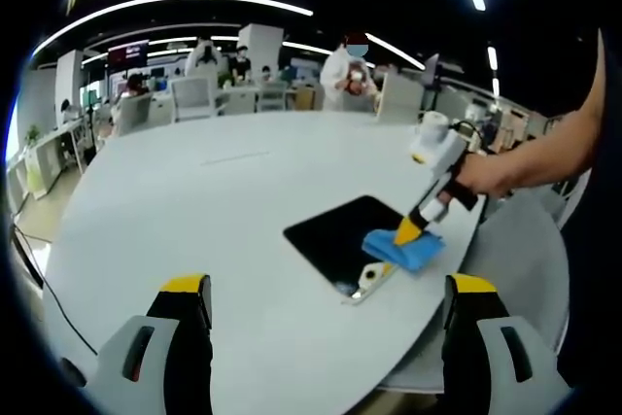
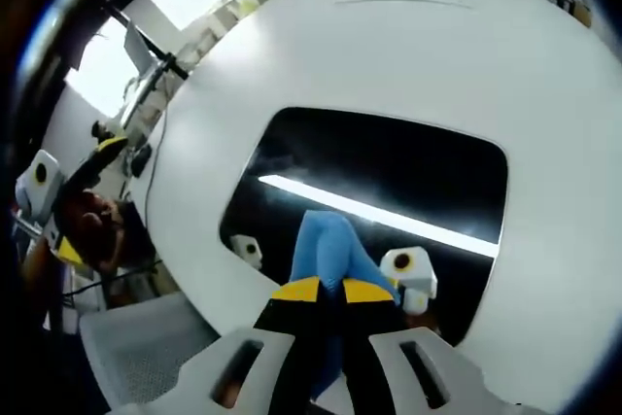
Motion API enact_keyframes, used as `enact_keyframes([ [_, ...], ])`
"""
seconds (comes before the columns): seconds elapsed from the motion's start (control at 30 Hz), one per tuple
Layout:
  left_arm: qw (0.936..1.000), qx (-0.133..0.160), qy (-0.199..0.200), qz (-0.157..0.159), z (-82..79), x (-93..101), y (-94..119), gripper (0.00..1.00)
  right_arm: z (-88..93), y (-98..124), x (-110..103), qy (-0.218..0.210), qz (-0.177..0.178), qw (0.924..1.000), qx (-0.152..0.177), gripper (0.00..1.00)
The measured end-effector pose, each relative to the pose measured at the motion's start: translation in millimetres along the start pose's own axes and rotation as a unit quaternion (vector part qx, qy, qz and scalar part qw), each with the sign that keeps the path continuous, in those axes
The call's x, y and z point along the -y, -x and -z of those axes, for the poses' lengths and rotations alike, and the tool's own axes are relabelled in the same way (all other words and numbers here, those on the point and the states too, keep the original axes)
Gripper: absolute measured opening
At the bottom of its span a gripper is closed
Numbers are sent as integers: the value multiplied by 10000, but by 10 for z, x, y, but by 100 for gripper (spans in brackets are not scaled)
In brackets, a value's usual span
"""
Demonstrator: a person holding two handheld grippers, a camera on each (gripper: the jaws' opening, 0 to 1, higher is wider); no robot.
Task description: Wipe the mirror surface with the cleaning cloth until all visible marks leave the cleaned area.
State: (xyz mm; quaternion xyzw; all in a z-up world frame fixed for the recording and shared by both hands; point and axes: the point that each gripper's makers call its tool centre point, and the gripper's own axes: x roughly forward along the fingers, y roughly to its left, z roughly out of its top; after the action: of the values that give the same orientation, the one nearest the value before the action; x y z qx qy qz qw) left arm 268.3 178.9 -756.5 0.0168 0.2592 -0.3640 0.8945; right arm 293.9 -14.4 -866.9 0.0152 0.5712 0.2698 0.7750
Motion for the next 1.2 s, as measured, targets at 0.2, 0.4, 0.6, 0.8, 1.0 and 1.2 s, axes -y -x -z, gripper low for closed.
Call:
enact_keyframes([
  [0.2, 10000, 4, 10, -4, -1, -3, 3, 100, -55, -16, 5, -3, 2, 10000, 18, 1],
  [0.4, 10000, -11, 42, -14, 21, -13, 4, 100, -138, -49, 32, -26, -3, 10000, 34, 1],
  [0.6, 10000, -14, 70, -26, 25, -22, 10, 100, -260, -65, 89, -73, 8, 9999, 86, 1],
  [0.8, 9999, -44, 113, -46, 59, -51, 5, 100, -397, -107, 130, -60, 22, 9999, 97, 1],
  [1.0, 9999, -67, 146, -35, 80, -60, -13, 100, -535, -146, 160, -54, 48, 9999, 121, 1],
  [1.2, 9998, -78, 172, -43, 81, -103, -36, 100, -695, -215, 218, -52, 77, 9999, 144, 1],
])
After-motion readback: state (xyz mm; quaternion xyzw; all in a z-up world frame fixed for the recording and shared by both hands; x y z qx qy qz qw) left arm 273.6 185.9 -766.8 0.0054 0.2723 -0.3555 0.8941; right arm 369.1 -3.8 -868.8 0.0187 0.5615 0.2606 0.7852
